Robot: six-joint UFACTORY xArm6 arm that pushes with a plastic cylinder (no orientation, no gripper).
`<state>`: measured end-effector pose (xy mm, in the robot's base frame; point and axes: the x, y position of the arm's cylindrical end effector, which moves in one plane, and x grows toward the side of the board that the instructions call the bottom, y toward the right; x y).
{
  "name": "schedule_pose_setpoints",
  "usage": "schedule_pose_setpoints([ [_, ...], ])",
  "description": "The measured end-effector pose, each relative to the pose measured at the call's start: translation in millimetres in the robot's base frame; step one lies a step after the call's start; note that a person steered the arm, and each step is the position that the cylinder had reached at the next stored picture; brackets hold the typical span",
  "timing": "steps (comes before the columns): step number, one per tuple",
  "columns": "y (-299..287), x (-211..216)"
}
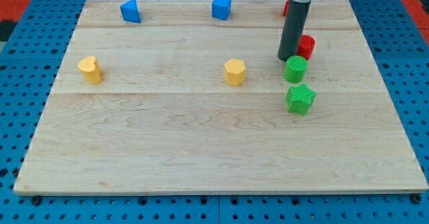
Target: Move the green star towards bottom
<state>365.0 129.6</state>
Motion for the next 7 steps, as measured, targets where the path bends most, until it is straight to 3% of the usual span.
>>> schedule_pose_setpoints([
  [1,-37,5],
  [3,18,33],
  [5,14,33],
  [7,10,81],
])
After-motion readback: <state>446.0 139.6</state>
